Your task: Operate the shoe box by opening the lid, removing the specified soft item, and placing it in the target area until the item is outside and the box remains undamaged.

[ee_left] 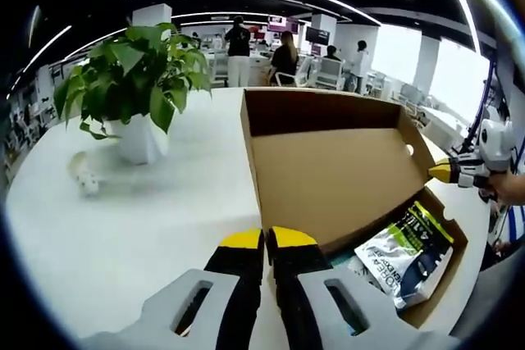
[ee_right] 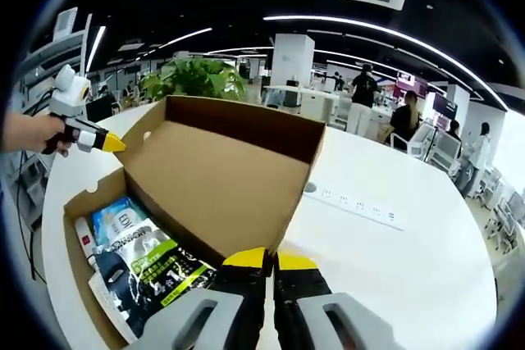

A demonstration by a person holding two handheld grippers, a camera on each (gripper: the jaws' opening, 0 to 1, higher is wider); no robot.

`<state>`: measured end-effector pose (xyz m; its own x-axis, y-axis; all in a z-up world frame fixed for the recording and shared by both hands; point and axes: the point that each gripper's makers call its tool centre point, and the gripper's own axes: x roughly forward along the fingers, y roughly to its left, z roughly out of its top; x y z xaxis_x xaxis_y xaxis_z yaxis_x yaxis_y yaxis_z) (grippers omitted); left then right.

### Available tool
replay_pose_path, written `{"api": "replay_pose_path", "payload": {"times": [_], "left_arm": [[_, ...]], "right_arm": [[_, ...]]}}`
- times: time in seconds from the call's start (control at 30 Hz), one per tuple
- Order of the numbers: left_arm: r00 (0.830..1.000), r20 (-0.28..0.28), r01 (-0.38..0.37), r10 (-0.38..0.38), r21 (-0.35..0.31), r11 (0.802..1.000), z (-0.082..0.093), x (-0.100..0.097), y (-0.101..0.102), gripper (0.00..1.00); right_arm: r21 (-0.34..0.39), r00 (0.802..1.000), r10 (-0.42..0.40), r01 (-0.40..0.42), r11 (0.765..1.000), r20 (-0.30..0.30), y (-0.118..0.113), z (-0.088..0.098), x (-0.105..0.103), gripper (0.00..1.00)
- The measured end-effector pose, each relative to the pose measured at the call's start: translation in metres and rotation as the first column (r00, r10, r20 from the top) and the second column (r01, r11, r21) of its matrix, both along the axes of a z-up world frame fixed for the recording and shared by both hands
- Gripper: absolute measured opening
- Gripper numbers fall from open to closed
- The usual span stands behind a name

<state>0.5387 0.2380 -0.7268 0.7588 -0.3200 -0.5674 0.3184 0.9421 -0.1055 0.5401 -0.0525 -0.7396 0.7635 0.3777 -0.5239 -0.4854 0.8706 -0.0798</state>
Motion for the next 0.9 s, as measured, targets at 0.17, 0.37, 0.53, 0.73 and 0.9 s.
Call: {"api": "replay_pose_path", "payload": {"times": [0.17,0.37,0.53,0.73,0.9], "left_arm": [[1.0,-0.018,0.018,-0.018,0.016,1.0,-0.001,0.003,-0.001,0.01],[1.0,-0.025,0.011,-0.011,0.007,1.0,-0.002,0.006,0.0,0.01],[0.999,-0.033,0.001,-0.001,-0.001,1.0,-0.004,0.009,0.0,0.01],[0.999,-0.045,-0.001,0.001,0.001,1.0,-0.006,0.014,0.002,0.01],[0.998,-0.062,-0.016,0.015,-0.012,1.0,-0.008,0.016,0.003,0.01]], "right_arm": [[-0.004,1.0,0.003,-0.003,1.0,-0.004,-0.001,-0.001,0.002,0.0],[-0.007,1.0,0.005,-0.005,1.0,-0.006,-0.001,-0.002,0.006,0.0],[-0.007,1.0,0.006,-0.006,1.0,-0.008,-0.001,-0.004,0.008,0.0],[-0.006,1.0,0.008,-0.008,1.0,-0.016,-0.001,-0.005,0.011,0.0],[0.007,0.999,0.008,-0.008,1.0,-0.031,-0.001,-0.006,0.013,0.0]]}}
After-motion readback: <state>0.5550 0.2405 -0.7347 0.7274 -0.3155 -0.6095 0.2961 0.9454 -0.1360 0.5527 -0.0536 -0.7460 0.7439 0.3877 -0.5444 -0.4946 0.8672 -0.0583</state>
